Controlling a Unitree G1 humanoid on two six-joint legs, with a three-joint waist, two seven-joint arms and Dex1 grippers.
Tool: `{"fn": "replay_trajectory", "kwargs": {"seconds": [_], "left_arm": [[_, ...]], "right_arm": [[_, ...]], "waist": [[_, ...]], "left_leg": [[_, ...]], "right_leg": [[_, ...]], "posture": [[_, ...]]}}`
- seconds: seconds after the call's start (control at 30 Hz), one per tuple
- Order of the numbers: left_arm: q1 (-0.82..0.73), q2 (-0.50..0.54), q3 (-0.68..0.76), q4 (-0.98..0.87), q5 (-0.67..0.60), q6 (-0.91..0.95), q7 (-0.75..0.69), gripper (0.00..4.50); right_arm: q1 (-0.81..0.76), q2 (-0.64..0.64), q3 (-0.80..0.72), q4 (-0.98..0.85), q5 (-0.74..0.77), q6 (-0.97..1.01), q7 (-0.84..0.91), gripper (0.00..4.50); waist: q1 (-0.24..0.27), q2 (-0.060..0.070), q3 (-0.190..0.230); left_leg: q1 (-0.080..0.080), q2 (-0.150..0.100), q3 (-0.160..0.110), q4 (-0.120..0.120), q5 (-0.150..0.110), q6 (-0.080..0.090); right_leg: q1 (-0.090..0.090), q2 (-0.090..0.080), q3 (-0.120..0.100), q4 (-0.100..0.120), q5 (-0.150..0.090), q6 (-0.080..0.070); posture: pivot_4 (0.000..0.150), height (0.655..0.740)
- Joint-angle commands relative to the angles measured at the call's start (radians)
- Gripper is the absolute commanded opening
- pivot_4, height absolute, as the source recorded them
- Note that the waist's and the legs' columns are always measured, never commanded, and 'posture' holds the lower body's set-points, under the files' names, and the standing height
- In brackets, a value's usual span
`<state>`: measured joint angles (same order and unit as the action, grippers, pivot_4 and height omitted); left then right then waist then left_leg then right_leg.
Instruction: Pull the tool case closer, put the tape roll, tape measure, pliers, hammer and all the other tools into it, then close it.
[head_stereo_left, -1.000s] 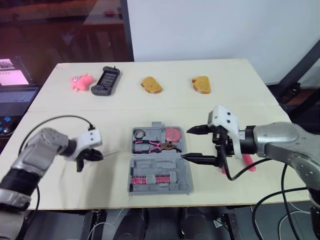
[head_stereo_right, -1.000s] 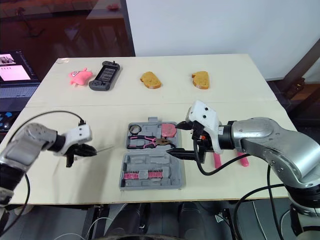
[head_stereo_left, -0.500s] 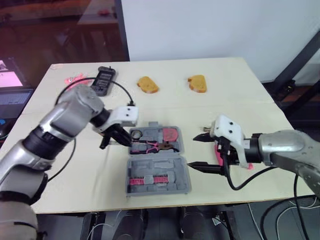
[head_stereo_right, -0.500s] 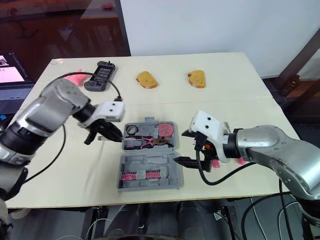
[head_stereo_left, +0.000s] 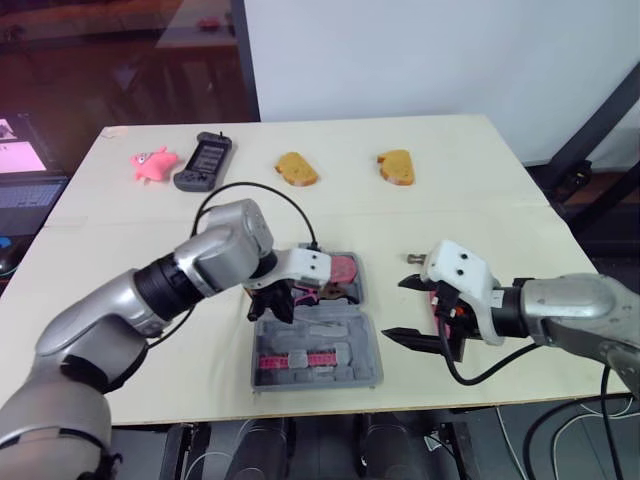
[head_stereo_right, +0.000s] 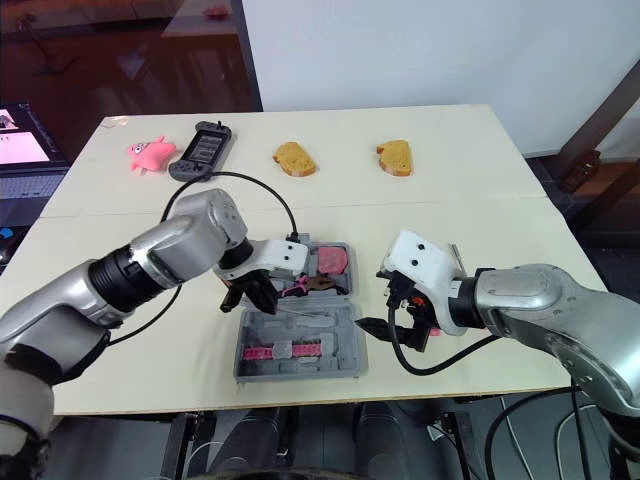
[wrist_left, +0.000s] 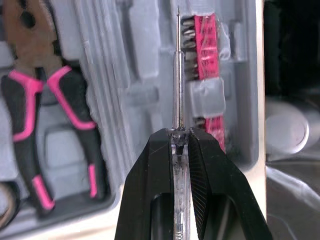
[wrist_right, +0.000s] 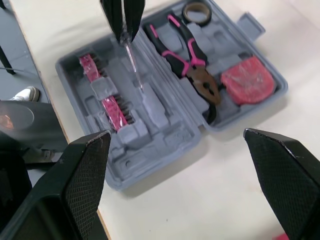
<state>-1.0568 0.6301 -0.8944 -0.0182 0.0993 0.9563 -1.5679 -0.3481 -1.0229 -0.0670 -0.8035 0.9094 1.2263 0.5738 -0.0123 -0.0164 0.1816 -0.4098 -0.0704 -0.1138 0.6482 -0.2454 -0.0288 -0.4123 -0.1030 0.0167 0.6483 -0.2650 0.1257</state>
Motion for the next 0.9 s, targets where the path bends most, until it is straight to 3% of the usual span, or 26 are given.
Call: {"fn": "replay_trajectory", "kwargs": {"seconds": [0.03, 0.43, 0.9], "left_arm": [[-0.019, -0.009, -0.028, 0.040, 0.047, 0.001, 0.046, 0.07], [0.008, -0.101, -0.020, 0.142, 0.057, -0.022, 0.153, 0.07], [0.043, -0.081, -0.023, 0.070, 0.044, 0.008, 0.158, 0.07]], "right_arm": [[-0.018, -0.005, -0.036, -0.029, 0.013, 0.012, -0.025, 4.50], [-0.032, -0.010, -0.029, -0.028, 0.054, 0.024, -0.018, 4.50], [-0.029, -0.028, -0.026, -0.018, 0.053, 0.020, -0.019, 4.50]], "waist": [[0.000, 0.000, 0.000], [0.002, 0.000, 0.000], [0.002, 0.000, 0.000]], "left_leg": [[0.000, 0.000, 0.000, 0.000, 0.000, 0.000], [0.000, 0.000, 0.000, 0.001, 0.000, 0.000], [0.000, 0.000, 0.000, 0.001, 0.000, 0.000]], "right_leg": [[0.000, 0.000, 0.000, 0.000, 0.000, 0.000], [0.000, 0.000, 0.000, 0.000, 0.000, 0.000], [0.000, 0.000, 0.000, 0.000, 0.000, 0.000]], "posture": [[0.150, 0.7400], [0.150, 0.7400], [0.150, 0.7400]]}}
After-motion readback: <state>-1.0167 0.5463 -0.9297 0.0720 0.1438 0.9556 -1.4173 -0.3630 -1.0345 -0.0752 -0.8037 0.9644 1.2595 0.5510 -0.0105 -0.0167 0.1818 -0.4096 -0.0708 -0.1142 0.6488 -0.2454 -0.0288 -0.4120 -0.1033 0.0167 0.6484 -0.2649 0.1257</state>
